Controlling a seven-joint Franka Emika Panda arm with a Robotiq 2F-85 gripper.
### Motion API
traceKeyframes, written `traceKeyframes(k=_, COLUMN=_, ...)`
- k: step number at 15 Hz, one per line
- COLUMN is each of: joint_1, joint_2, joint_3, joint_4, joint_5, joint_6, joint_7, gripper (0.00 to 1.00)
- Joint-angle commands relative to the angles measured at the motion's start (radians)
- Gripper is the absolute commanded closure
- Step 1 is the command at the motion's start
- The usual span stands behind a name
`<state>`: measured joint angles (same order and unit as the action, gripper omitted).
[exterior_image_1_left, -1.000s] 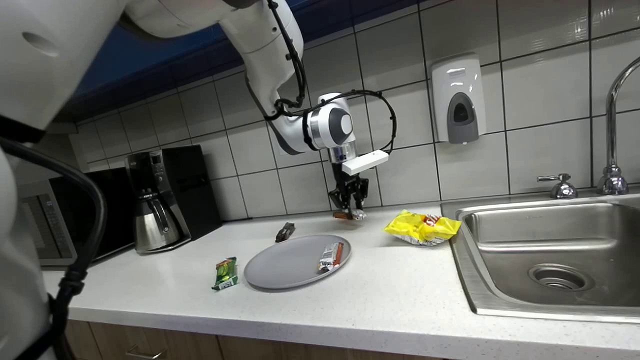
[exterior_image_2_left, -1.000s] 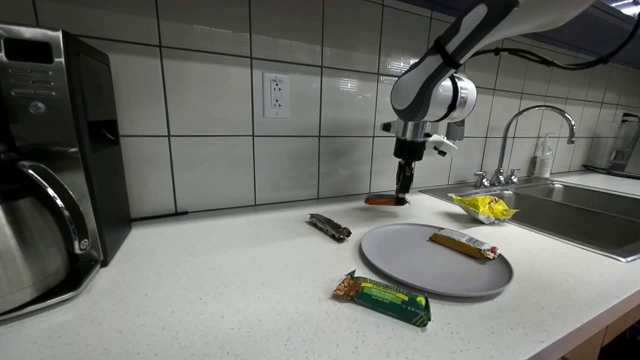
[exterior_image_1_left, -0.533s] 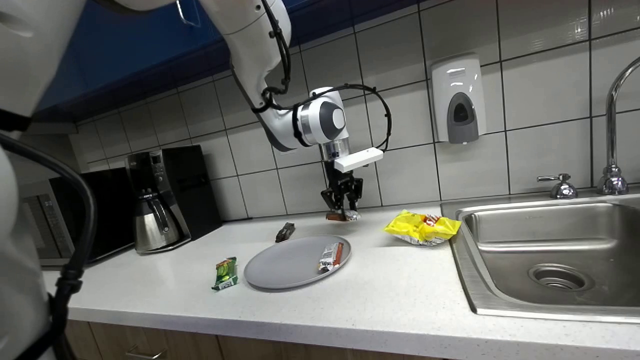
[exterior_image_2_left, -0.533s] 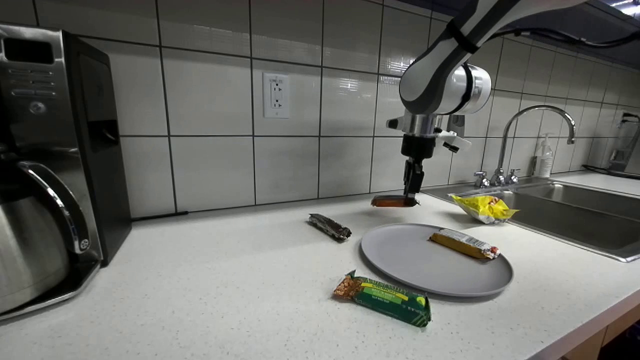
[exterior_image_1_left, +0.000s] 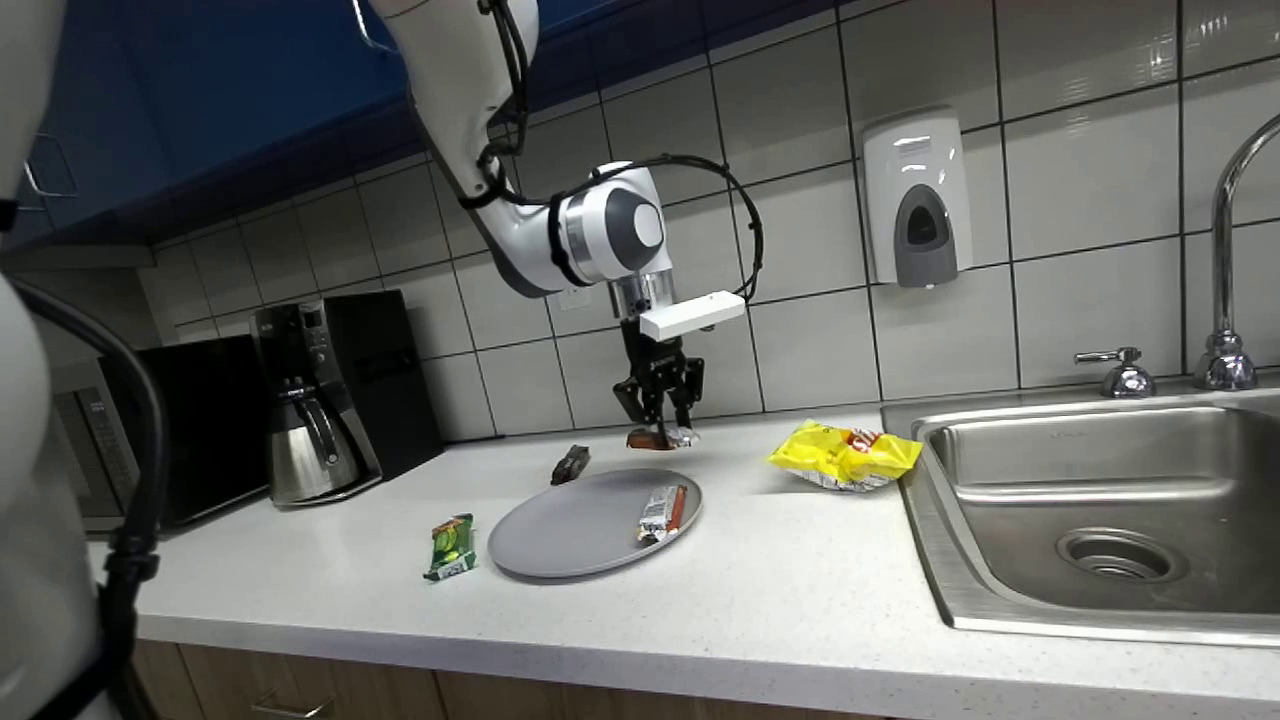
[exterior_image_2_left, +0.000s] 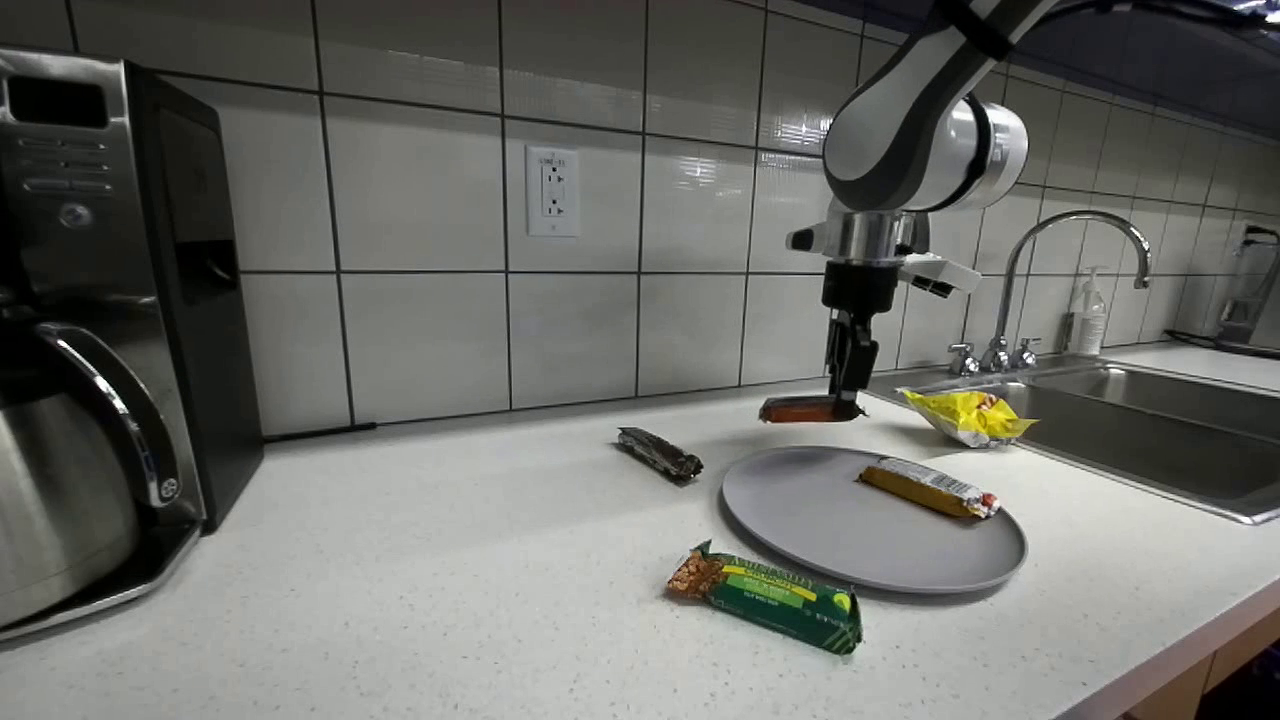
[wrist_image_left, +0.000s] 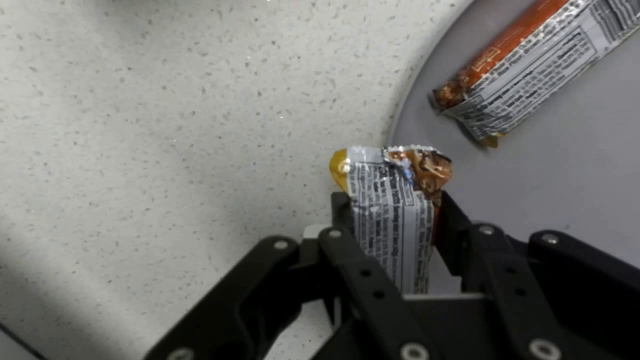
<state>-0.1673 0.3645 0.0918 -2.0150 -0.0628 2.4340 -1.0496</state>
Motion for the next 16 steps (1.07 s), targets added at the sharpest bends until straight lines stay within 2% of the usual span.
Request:
traceKeyframes(k=1, joint_1=0.015, joint_2=-0.104, joint_3=-0.008, joint_4=-0.113, joint_5=0.008, joint_6=0.014, joint_7=-0.020, gripper=0.82)
traceKeyframes(k=6, joint_1=0.026, joint_2=-0.141, joint_3=-0.006, joint_4=-0.171, joint_5=0.020, joint_6=0.004, joint_7=-0.057, gripper=0.82)
traceKeyframes(k=16, joint_1=0.048, joint_2=-0.088, joint_3=-0.025, joint_4=-0.185, joint_5=-0.004, joint_6=0.035, joint_7=-0.027, gripper=0.82)
